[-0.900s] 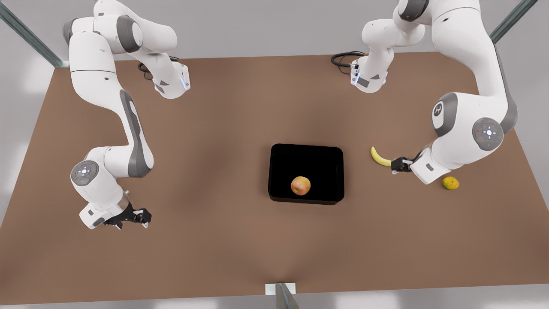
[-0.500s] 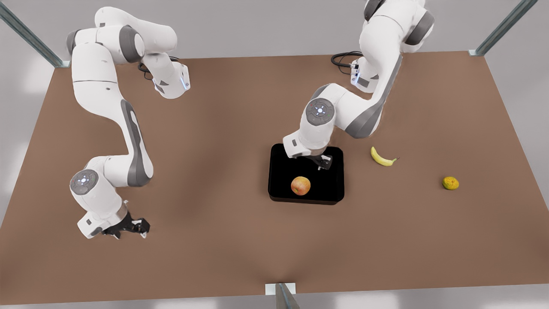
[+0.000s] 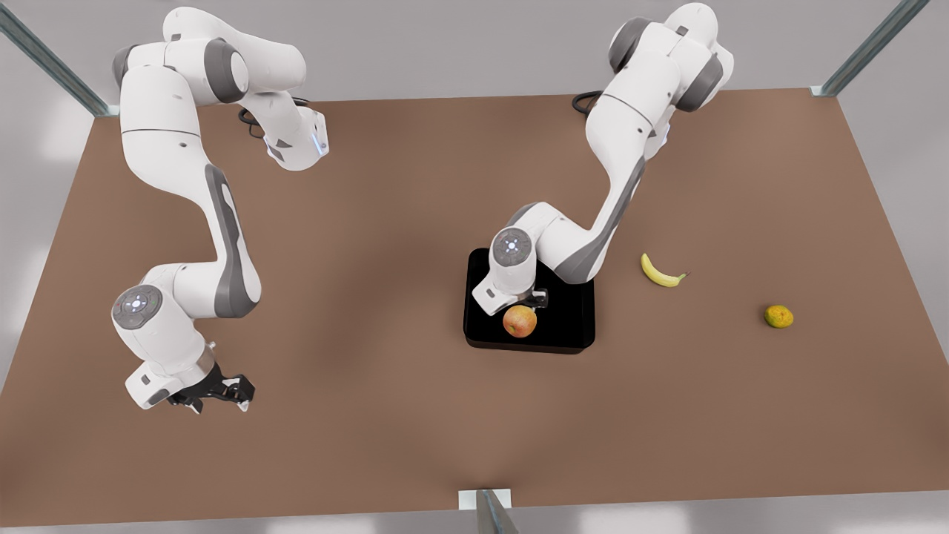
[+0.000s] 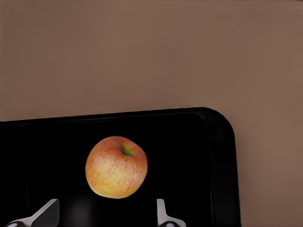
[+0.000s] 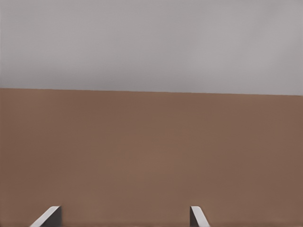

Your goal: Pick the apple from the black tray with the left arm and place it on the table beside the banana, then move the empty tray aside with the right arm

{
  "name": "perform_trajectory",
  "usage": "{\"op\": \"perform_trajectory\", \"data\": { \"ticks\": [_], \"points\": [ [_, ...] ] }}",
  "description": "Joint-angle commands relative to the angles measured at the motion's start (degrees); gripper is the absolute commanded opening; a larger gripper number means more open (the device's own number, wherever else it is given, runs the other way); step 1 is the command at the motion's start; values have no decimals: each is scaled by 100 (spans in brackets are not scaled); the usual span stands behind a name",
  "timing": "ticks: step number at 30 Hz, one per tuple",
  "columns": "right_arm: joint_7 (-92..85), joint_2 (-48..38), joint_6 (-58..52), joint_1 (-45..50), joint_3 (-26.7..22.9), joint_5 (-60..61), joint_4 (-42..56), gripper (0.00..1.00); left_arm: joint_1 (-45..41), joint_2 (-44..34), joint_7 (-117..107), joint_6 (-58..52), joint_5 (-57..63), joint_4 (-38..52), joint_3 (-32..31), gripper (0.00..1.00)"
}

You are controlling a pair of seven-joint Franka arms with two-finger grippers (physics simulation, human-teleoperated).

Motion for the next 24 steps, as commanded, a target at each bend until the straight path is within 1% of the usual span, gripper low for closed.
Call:
{"op": "perform_trajectory", "data": {
  "ticks": [1, 3, 8, 14, 18, 23, 24],
  "points": [
    [-24, -4, -4, 1, 0, 10, 5, 100, 4, 1, -1868, 529, 56, -74, -1, 100],
    [-24, -4, -4, 1, 0, 10, 5, 100, -5, 1, -1788, 687, 389, -232, -1, 100],
    [-24, 5, -4, 1, 0, 10, -3, 100, -5, -8, -1753, 1302, 741, -716, -1, 100],
    [-24, 5, -4, 1, 0, 10, 5, 100, 30, 10, -1595, 1408, 767, -786, -1, 100],
    [-24, 5, -4, 1, 0, 10, -3, 100, 30, 212, -1630, 1636, 794, -786, 8, 100],
    [-24, 5, -4, 1, 0, 10, -3, 100, 83, 291, -1657, 1689, 1119, -804, 8, 100],
    [-24, 5, -4, 1, 0, 10, 5, 100, 171, 282, -1604, 1899, 1128, -935, 8, 100]
  ]
}}
